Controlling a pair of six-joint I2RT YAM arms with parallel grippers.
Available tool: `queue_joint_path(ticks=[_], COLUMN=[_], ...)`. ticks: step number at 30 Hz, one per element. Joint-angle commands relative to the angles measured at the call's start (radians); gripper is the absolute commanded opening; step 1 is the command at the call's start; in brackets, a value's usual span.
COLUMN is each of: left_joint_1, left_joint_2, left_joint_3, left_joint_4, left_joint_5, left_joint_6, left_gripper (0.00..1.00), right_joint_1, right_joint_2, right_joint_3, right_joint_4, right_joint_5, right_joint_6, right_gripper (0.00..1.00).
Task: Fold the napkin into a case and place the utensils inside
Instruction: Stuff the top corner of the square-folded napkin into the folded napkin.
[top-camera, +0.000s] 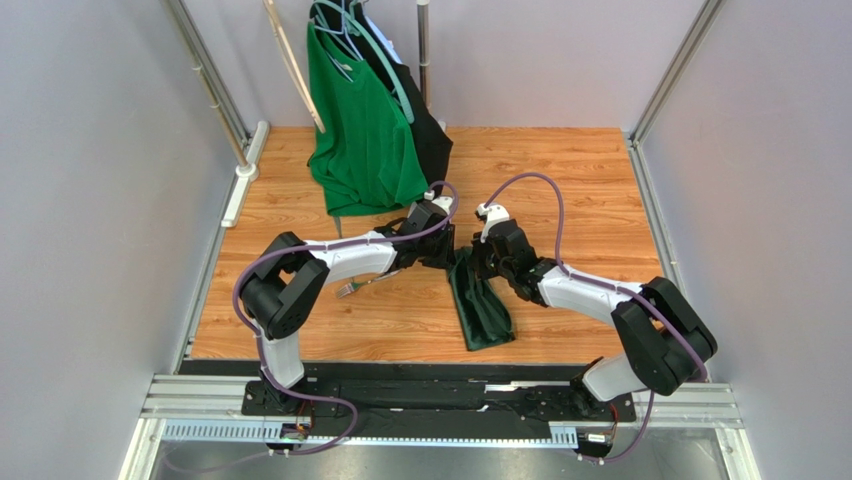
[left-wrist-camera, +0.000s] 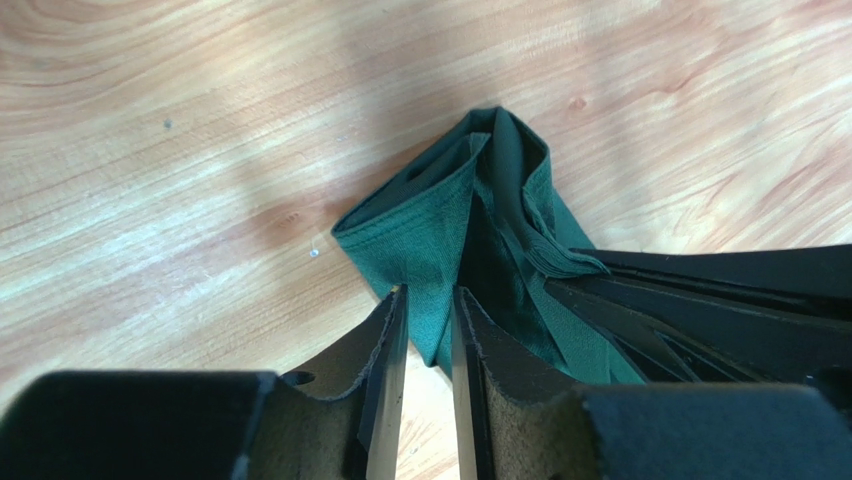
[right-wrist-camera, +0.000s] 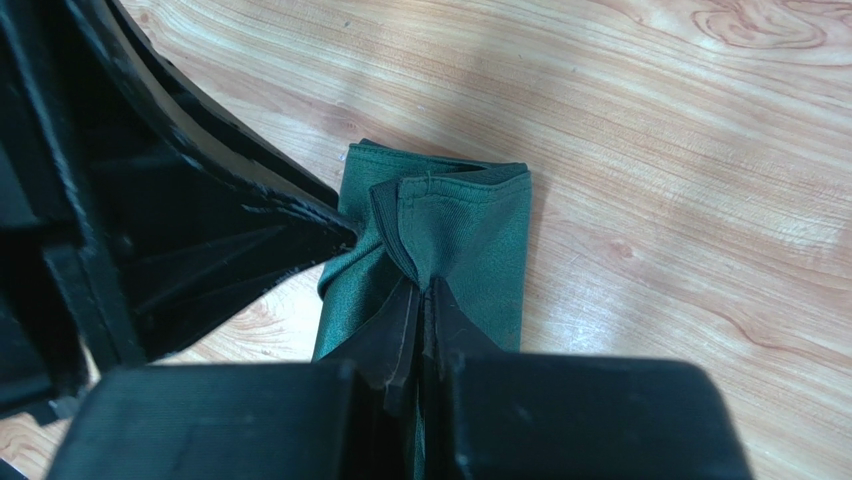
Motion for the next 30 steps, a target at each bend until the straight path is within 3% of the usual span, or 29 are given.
queue_joint_path(ticks=[1,6,16,23,26,30], left_joint_1=[-0.042,-0.047,-0.062,-0.07,-0.07,-0.07], left_joint_2=[0.011,0.066,0.1,0.136,0.149,0.141], left_joint_3=[0.052,0.115,0.14,0.167,0.187,0.199], left_joint_4=[0.008,-0.069,-0.115,-0.135,-0.158,-0.172], left_joint_5=[-0.037,-0.075,-0.175,-0.169,-0.186,-0.201], left_joint_6=[0.07,0.073,0.088,0.097,0.093,0.09], left_gripper=[0.32,0.4,0.39,0.39,0.3,0.05], right_joint_1=[-0.008,-0.011,-0.011,-0.014,-0.013,-0.013], right_joint_2=[-0.002,-0.013,-0.015,-0.012,-0.015,-0.021], right_joint_3=[-0.002,-0.007,-0.017,-0.014,-0.017,-0.016], right_joint_4=[0.026,0.026,0.036,0.036,0.034,0.011], right_joint_5=[-0.01,-0.01,-0.01,-0.043,-0.046,-0.044], right_joint_6=[0.014,0.014,0.017,0.014,0.016,0.009], right_gripper=[0.0,0.0,0.0,0.0,0.0,0.0])
